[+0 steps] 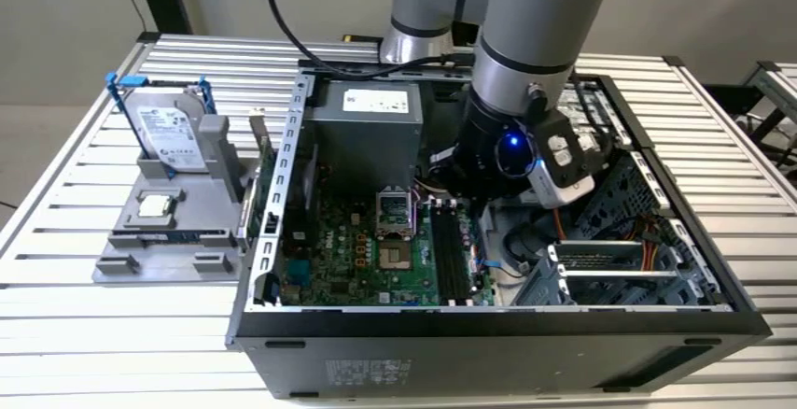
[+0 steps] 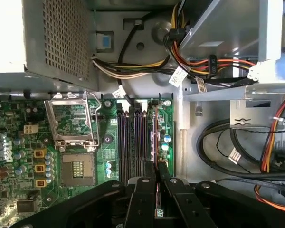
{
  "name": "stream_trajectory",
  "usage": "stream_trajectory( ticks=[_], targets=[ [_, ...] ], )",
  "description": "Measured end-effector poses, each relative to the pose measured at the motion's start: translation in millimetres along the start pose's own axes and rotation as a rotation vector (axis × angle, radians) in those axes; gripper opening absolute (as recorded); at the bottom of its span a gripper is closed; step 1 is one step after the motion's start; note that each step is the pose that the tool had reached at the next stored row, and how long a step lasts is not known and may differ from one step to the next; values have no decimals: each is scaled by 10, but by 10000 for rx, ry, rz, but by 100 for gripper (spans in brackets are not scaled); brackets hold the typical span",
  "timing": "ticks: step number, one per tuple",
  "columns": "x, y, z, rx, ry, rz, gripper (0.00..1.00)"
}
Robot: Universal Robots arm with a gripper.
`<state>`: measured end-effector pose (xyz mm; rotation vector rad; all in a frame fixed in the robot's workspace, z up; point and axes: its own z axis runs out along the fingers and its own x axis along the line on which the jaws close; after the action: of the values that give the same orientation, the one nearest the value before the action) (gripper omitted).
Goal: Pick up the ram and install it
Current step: 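Insert the ram into the slot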
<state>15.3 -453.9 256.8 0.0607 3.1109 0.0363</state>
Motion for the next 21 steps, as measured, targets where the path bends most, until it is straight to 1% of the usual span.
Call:
stream_trajectory(
  ticks=[3, 6, 7, 9, 12, 15, 21],
  targets=[
    [1, -18, 48, 4, 2, -51, 0],
    [1, -50, 75, -1, 6, -151, 0],
    [1, -56, 83, -4, 16, -197, 0],
    [2, -59, 103, -5, 34, -264, 0],
    [3, -61, 153, -3, 48, -280, 0],
    [4, -62, 196, -4, 75, -279, 0],
    [7, -66, 241, 9, 149, -280, 0]
  ],
)
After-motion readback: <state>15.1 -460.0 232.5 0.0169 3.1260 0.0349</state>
